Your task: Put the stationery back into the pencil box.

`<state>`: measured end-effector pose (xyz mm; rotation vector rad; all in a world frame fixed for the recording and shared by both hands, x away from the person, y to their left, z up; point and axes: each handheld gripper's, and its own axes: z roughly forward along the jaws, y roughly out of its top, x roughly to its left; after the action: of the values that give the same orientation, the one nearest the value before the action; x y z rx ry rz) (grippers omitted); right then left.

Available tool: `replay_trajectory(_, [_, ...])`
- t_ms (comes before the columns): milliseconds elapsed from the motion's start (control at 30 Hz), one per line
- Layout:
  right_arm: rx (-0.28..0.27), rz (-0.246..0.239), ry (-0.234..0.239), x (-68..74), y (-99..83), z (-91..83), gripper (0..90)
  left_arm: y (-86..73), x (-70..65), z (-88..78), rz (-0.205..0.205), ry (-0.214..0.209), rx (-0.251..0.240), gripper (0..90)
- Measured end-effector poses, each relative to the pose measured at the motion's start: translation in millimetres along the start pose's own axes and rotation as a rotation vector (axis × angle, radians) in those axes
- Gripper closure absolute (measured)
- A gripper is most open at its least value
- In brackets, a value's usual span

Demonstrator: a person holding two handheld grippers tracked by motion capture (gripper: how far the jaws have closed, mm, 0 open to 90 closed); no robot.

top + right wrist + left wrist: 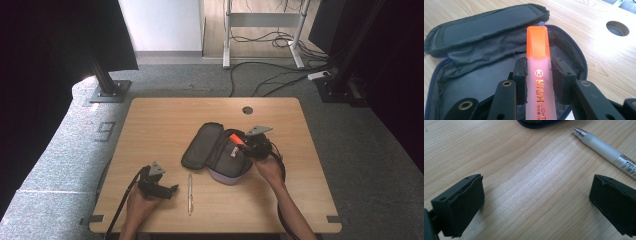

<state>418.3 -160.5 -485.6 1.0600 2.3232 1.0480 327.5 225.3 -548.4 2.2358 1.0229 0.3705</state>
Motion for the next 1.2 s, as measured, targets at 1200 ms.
replay_trajectory(1200, [0.057,0.024,-0.002,3.0,-0.6,47.2,59.6,0.0,0.1,0.1,0.000,0.000,0.000,0.0])
